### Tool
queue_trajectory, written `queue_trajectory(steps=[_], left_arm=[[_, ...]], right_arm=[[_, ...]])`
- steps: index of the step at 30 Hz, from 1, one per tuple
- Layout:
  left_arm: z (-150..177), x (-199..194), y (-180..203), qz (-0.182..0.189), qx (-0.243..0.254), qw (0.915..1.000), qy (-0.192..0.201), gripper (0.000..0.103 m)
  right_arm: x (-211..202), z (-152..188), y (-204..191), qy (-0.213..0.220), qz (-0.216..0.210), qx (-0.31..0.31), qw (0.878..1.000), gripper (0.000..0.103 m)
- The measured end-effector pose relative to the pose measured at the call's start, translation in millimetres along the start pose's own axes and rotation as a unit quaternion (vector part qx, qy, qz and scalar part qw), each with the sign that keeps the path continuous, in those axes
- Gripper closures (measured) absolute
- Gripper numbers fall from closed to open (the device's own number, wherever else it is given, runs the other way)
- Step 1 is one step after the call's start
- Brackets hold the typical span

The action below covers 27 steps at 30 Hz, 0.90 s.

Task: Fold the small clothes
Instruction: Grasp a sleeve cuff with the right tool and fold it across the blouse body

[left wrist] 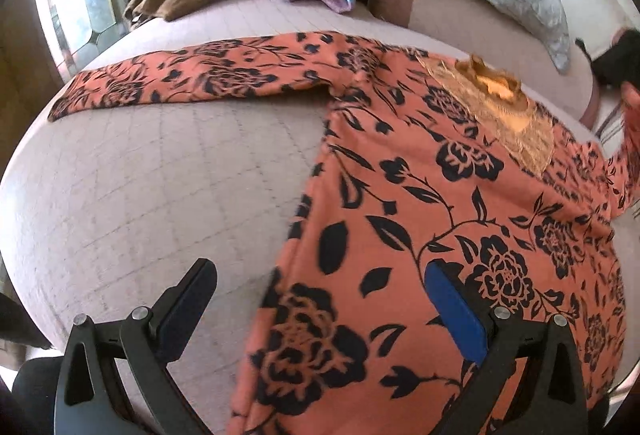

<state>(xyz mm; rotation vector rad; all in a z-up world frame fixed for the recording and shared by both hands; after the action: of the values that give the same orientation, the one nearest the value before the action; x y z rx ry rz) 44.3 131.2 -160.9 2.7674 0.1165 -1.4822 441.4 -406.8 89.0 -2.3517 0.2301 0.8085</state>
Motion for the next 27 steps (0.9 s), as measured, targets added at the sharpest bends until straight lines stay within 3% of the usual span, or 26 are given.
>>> queue_trajectory(steps=[3, 5, 7, 8, 10, 12, 15, 18, 20, 23, 25, 27], left_arm=[[3, -11, -15, 0.000, -0.014, 0.9998, 0.011, 0.000], [3, -17, -26, -0.002, -0.022, 0.9996, 0.018, 0.000], [2, -20, -36, -0.001, -0.032, 0.9993, 0.021, 0.000], [0, -22, -42, 0.001, -0.040, 0.9990, 0.022, 0.000], [-7, -25, -48, 0.010, -0.049, 0.9984, 0.025, 0.000], [-20, -30, -47, 0.020, -0.051, 0.9977, 0.041, 0.000], [-51, -26, -28, 0.055, -0.042, 0.9963, 0.051, 0.000], [-95, -17, 9, 0.130, -0.029, 0.9896, 0.054, 0.000], [-124, -4, 34, 0.166, -0.021, 0.9846, 0.049, 0.000], [-162, 35, 73, 0.220, -0.012, 0.9754, 0.014, 0.000], [-174, 72, 90, 0.221, -0.018, 0.9748, -0.025, 0.000], [-174, 106, 99, 0.206, -0.014, 0.9762, -0.066, 0.003]], right_arm=[[-17, 86, -101, -0.033, -0.089, -0.037, 0.995, 0.094], [-10, 150, -137, -0.067, -0.113, -0.048, 0.990, 0.092], [8, 215, -158, -0.122, -0.118, -0.077, 0.983, 0.057], [29, 250, -164, -0.166, -0.098, -0.092, 0.977, 0.018], [59, 288, -153, -0.219, -0.059, -0.097, 0.969, 0.018], [59, 288, -143, -0.244, -0.047, -0.080, 0.965, 0.018], [35, 262, -127, -0.220, -0.077, -0.048, 0.971, 0.018], [14, 239, -109, -0.195, -0.080, -0.039, 0.977, 0.018], [11, 252, -80, -0.192, -0.074, -0.043, 0.978, 0.018], [12, 271, -42, -0.196, -0.080, -0.032, 0.977, 0.018], [4, 278, -21, -0.198, -0.089, -0.022, 0.976, 0.018], [5, 316, 23, -0.196, -0.095, -0.019, 0.976, 0.018]])
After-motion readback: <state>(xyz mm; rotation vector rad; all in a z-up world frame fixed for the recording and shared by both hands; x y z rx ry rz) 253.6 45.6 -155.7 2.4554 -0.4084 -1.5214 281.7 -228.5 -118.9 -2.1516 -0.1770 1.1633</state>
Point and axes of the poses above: each gripper's, at about its wrist camera, not at the fingertips, and x roughly the way its jaws point, y to its right, z to its underside, the point moved 6 cm from there along x, roughly the way its jaws point, and after that the axes turned 14 degrees about x, right-handed, at the moved point
